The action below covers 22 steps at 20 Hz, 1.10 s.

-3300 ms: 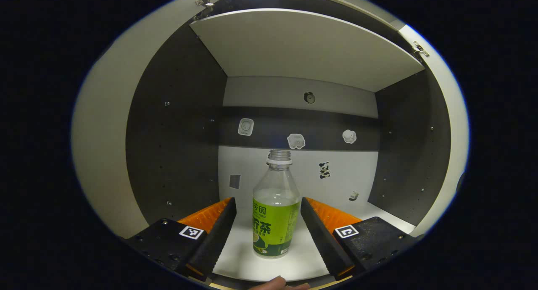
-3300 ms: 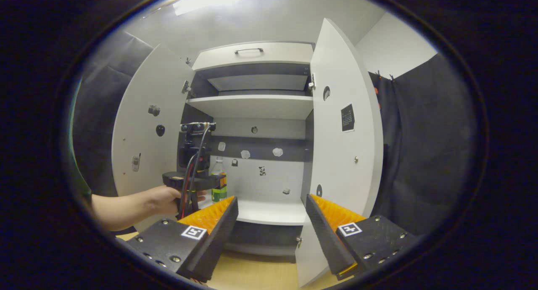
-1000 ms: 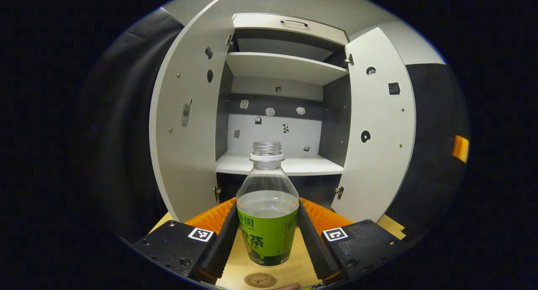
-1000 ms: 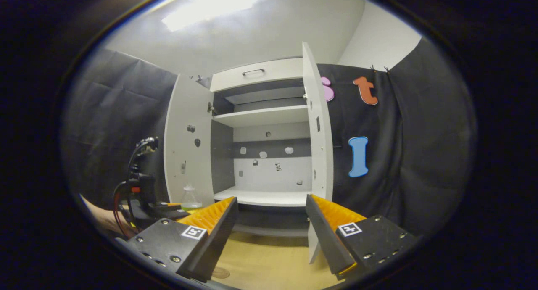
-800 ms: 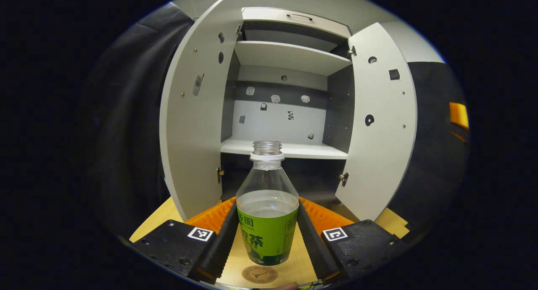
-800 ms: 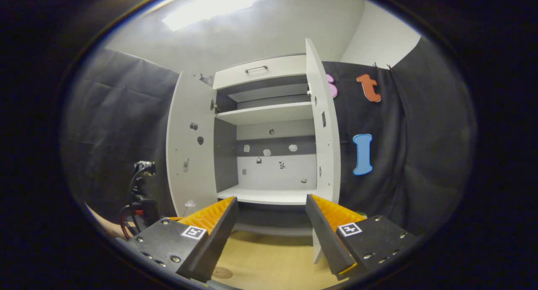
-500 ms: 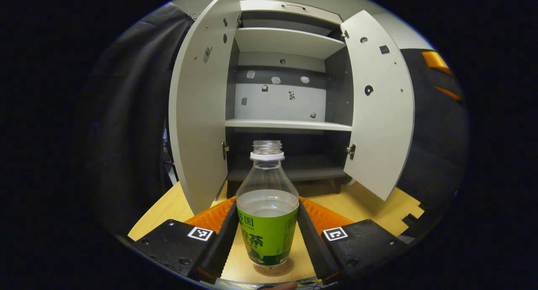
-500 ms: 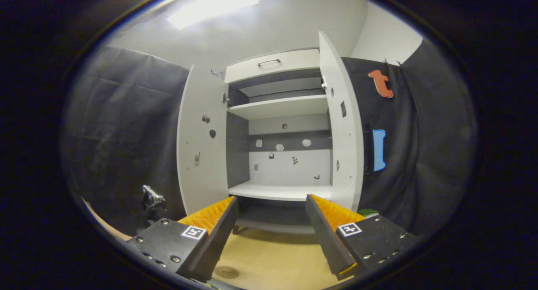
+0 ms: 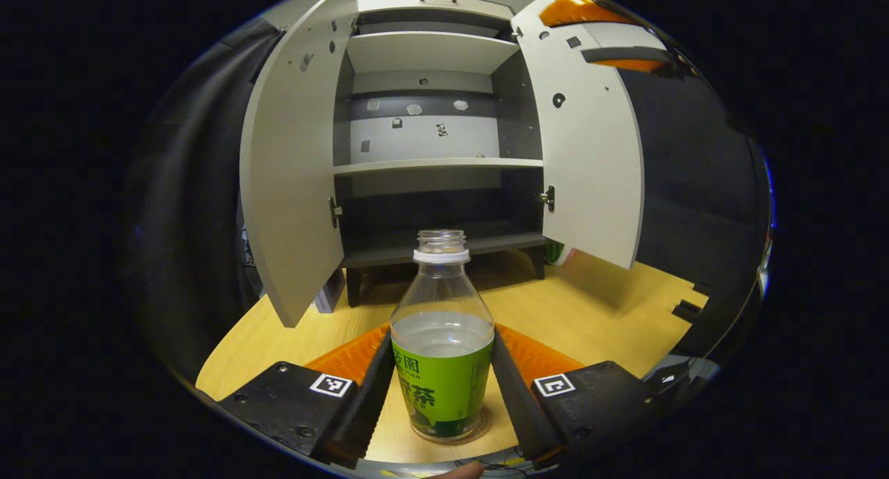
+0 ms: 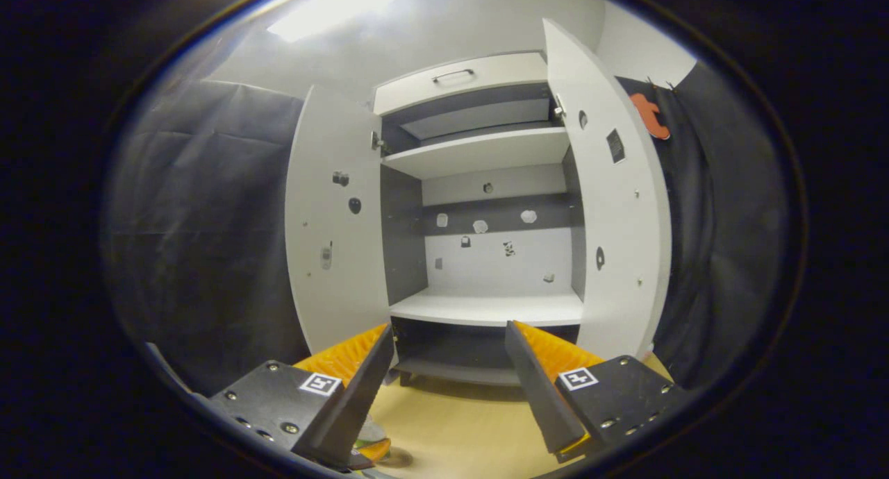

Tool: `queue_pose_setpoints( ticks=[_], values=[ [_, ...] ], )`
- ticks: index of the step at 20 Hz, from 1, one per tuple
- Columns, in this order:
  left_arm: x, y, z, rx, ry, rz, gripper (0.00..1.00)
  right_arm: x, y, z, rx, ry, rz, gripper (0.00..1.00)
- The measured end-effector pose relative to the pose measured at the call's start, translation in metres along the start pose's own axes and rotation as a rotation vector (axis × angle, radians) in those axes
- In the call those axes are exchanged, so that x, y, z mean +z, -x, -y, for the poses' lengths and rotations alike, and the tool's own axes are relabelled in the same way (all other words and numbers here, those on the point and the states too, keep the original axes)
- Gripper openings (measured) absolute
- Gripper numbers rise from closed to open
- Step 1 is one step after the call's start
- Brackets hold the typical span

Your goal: Grasp the bottle in the cabinet with the left hand and place it on the coaster, then close the right door with the right hand and the left door with the left hand.

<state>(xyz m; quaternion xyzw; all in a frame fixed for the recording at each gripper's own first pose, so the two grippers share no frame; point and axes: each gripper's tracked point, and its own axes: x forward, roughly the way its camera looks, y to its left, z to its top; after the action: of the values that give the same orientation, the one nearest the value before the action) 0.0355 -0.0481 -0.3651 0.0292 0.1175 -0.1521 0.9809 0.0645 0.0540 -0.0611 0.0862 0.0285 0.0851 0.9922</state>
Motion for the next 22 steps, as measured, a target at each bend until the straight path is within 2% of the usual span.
queue_pose_setpoints(
  ticks=[3, 7, 8, 9, 18, 22],
  values=[
    [-0.015, -0.009, 0.004, -0.046, 0.008, -0.023, 0.8, -0.012, -0.018, -0.009, 0.013, 0.024, -0.024, 0.98],
    [-0.026, -0.012, -0.002, -0.067, 0.045, -0.057, 0.8, -0.022, -0.034, -0.015, 0.012, 0.042, -0.036, 0.98],
    [-0.025, -0.011, -0.001, -0.079, 0.055, -0.055, 0.81, -0.022, -0.035, -0.018, 0.018, 0.039, -0.034, 0.93],
    [-0.026, -0.011, 0.0, -0.089, 0.053, -0.056, 0.82, -0.023, -0.036, -0.022, 0.026, 0.036, -0.035, 0.98],
    [-0.042, 0.004, -0.002, -0.124, 0.041, -0.144, 0.83, -0.022, -0.032, -0.013, 0.012, 0.015, -0.025, 0.98],
    [-0.032, 0.009, -0.004, -0.124, 0.042, -0.139, 0.83, -0.018, -0.021, -0.007, 0.007, 0.026, -0.021, 0.98]
  ],
)
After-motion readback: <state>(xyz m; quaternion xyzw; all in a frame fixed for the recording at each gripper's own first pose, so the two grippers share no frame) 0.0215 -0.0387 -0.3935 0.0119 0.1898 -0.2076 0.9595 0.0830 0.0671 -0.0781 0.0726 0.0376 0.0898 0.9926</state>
